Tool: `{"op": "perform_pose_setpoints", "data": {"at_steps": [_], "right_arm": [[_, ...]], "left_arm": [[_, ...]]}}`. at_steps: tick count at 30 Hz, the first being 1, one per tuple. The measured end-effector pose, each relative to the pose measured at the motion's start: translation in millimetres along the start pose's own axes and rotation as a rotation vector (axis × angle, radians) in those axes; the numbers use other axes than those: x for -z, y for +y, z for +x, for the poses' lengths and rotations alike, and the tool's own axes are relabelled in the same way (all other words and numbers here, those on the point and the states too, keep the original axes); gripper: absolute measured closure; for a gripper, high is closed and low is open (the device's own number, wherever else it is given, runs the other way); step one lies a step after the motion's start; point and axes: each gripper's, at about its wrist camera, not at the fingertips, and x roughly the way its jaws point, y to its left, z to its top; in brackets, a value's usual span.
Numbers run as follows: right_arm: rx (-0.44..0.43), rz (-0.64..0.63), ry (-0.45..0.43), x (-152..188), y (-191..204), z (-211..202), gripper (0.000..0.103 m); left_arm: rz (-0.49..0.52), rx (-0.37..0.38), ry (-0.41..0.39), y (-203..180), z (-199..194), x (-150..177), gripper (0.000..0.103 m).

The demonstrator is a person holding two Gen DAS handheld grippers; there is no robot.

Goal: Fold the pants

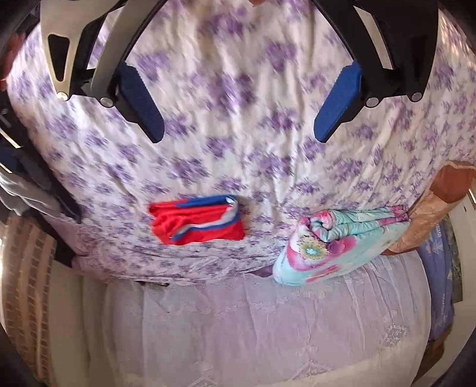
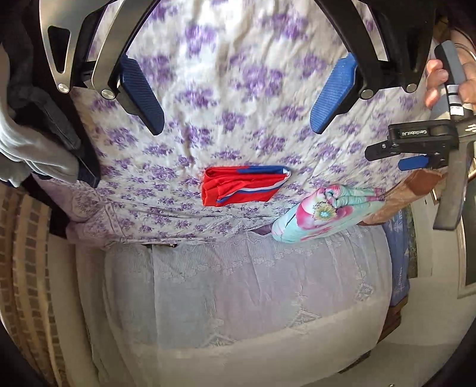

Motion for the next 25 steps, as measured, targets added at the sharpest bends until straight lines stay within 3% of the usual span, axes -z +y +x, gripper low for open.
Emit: {"op": "perform_pose_setpoints", "data": {"at_steps": [3,9,16,25], "right_arm": [[0.014,-0.033,0.014,17.4,7.5,-16.0,0.004],[0.046,-0.012,0.006,31.6,5.1,-39.3,0.004],[0.082,0.021,-0.004,33.9,-3.5,-50.7,0.004],[0.083,0.018,0.002,38.0,-3.3,-51.1,0.004]], "left_arm": [[-0.005,0.041,0.012,-8.6,-21.6,23.0,0.005],[0.02,0.013,0.001,-17.7,-52.1,45.3,0.005],[0.027,-0.066,-0.073,-10.5,-73.8,46.9,0.005],[-0.034,-0.097,-0.029,3.8,-67.8,49.5,0.005]]}}
